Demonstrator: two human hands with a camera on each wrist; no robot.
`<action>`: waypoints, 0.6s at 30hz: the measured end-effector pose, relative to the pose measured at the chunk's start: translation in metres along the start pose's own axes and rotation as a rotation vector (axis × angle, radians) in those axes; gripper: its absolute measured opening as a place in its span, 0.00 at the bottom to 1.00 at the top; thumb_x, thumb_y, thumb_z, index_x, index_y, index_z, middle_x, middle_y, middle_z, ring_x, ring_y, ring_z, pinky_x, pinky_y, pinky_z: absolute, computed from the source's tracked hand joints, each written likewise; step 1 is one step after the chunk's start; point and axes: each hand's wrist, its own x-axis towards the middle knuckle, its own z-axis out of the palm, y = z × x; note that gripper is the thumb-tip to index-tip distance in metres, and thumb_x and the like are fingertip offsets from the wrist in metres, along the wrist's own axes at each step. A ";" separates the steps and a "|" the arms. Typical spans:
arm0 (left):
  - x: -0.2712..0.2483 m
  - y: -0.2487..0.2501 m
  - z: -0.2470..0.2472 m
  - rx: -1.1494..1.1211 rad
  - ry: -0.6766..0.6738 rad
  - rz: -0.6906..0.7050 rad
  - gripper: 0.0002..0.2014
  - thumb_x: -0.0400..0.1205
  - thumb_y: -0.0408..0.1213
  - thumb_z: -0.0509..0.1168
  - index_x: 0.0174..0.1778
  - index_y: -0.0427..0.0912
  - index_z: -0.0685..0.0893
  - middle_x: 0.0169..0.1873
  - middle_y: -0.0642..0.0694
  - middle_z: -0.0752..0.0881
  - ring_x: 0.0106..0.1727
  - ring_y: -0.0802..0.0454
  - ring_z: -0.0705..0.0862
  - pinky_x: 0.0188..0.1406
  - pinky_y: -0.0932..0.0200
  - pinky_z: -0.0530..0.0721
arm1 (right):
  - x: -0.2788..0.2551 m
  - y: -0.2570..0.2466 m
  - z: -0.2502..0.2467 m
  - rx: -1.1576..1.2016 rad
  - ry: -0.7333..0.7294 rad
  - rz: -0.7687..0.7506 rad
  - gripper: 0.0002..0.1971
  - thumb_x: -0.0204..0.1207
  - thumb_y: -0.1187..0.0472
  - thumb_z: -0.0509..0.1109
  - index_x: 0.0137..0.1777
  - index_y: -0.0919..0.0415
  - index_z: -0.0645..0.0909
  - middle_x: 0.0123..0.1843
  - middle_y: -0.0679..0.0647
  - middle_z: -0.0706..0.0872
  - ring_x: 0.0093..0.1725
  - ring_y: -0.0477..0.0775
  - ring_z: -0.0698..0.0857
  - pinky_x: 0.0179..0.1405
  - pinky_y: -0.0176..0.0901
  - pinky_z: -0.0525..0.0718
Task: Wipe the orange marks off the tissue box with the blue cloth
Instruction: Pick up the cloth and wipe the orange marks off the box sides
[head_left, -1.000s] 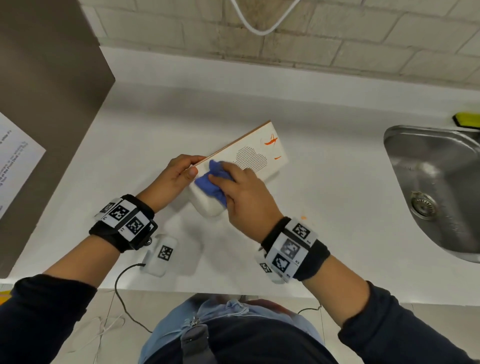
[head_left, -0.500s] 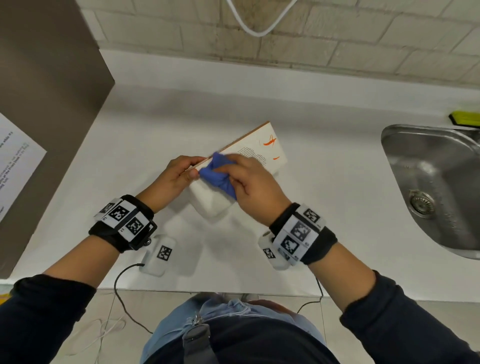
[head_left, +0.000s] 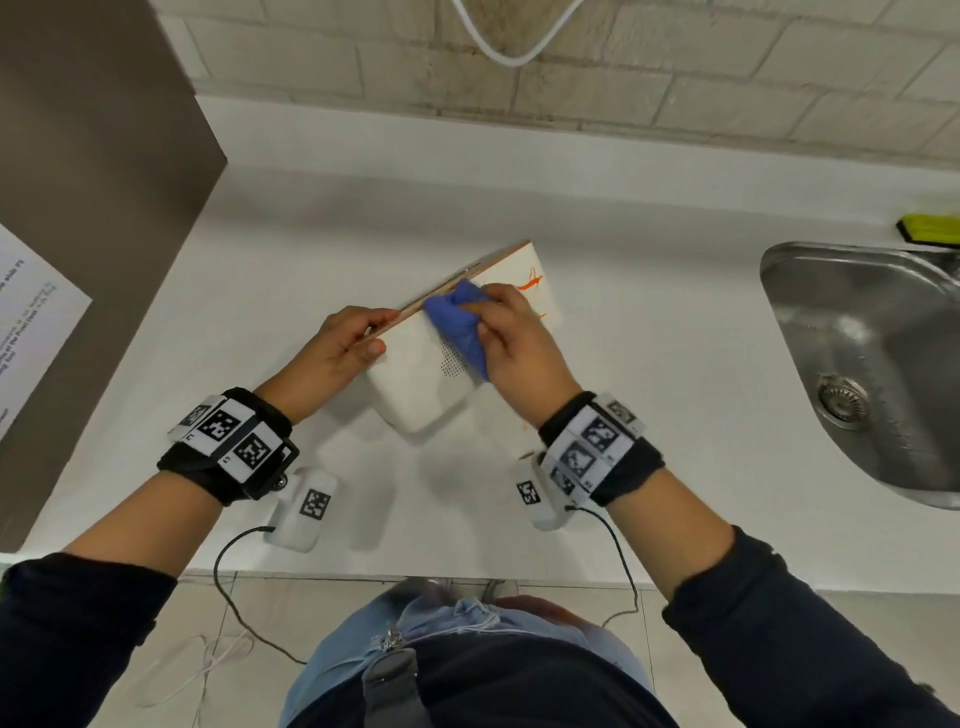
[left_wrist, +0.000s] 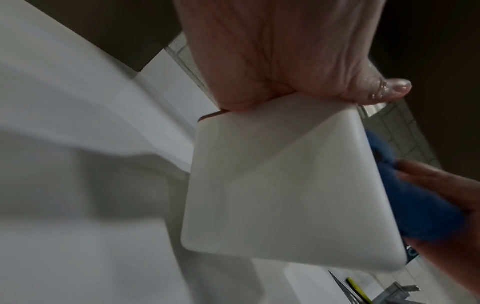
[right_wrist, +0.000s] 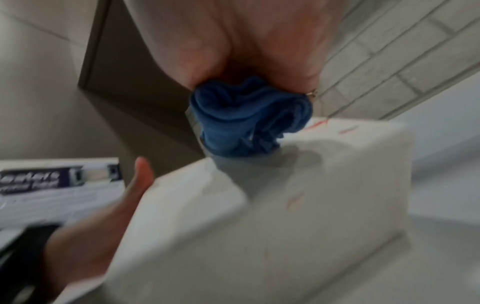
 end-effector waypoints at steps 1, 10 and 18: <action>0.000 0.001 0.000 -0.006 0.012 0.000 0.41 0.64 0.79 0.49 0.63 0.54 0.74 0.53 0.54 0.76 0.58 0.68 0.73 0.60 0.75 0.68 | -0.005 -0.003 0.006 0.033 -0.035 0.001 0.15 0.77 0.70 0.55 0.55 0.70 0.81 0.58 0.64 0.79 0.56 0.38 0.75 0.60 0.20 0.68; 0.001 0.013 -0.008 0.079 -0.048 0.011 0.40 0.63 0.79 0.52 0.63 0.55 0.72 0.53 0.63 0.72 0.55 0.85 0.68 0.56 0.88 0.61 | -0.059 0.011 0.005 -0.101 -0.442 0.022 0.21 0.68 0.55 0.53 0.49 0.62 0.85 0.54 0.60 0.84 0.53 0.53 0.83 0.57 0.48 0.79; -0.005 0.026 -0.057 0.230 -0.323 -0.217 0.34 0.53 0.82 0.57 0.55 0.76 0.71 0.58 0.68 0.74 0.60 0.67 0.74 0.58 0.70 0.70 | -0.042 0.024 -0.066 0.695 0.167 0.560 0.19 0.69 0.52 0.62 0.55 0.64 0.75 0.39 0.63 0.81 0.32 0.56 0.80 0.18 0.33 0.74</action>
